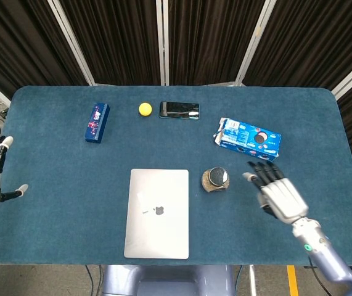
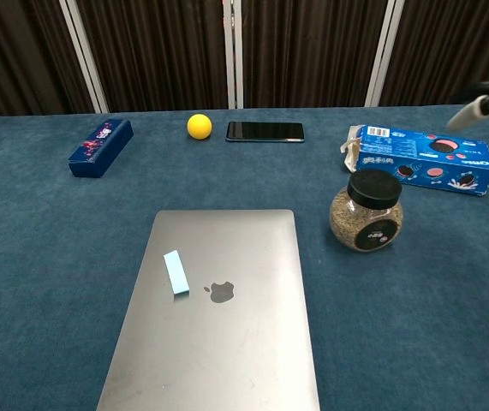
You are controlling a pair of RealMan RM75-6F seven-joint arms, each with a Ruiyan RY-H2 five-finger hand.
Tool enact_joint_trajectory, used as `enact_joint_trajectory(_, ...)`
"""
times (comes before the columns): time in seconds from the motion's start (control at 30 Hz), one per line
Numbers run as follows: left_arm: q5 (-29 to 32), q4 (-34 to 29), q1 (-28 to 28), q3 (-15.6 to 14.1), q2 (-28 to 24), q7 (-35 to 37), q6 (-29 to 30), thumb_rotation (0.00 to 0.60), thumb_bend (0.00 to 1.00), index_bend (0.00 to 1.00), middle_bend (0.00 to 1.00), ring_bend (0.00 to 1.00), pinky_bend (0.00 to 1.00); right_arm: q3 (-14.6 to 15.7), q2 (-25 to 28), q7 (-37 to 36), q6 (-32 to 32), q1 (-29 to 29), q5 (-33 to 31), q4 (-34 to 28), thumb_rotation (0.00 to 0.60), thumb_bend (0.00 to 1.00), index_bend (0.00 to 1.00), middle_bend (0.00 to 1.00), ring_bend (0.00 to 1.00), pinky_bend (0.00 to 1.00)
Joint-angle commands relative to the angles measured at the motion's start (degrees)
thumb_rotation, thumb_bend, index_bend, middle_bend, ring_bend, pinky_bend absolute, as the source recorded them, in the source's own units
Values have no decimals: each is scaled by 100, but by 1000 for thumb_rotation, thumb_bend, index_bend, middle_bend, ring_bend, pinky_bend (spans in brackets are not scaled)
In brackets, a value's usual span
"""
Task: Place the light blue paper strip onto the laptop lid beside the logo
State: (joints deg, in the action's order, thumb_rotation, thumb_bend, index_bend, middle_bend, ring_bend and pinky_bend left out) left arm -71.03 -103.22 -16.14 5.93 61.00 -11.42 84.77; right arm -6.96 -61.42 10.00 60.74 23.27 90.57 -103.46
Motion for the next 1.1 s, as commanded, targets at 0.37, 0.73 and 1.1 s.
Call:
enact_joint_trajectory(0.37,-97,141,47,98,-10,175,-170,600,0,0,0,0,0,-448,-1217,819,-2001,1907,-974,-27,600,1000,250,0,0,0)
enact_joint_trajectory(0.73,-134,186,73,166,-77,417,-349,600,0,0,0,0,0,-290,-2343,2368,-2229,2758,-2399,405,600,1000,274,0,0,0)
enact_joint_trajectory(1.1,-125,195,67,204,-113,551,-518,600,0,0,0,0,0,-151,-3106,2983,-2056,3318,-3386,789,600,1000,285,0,0,0)
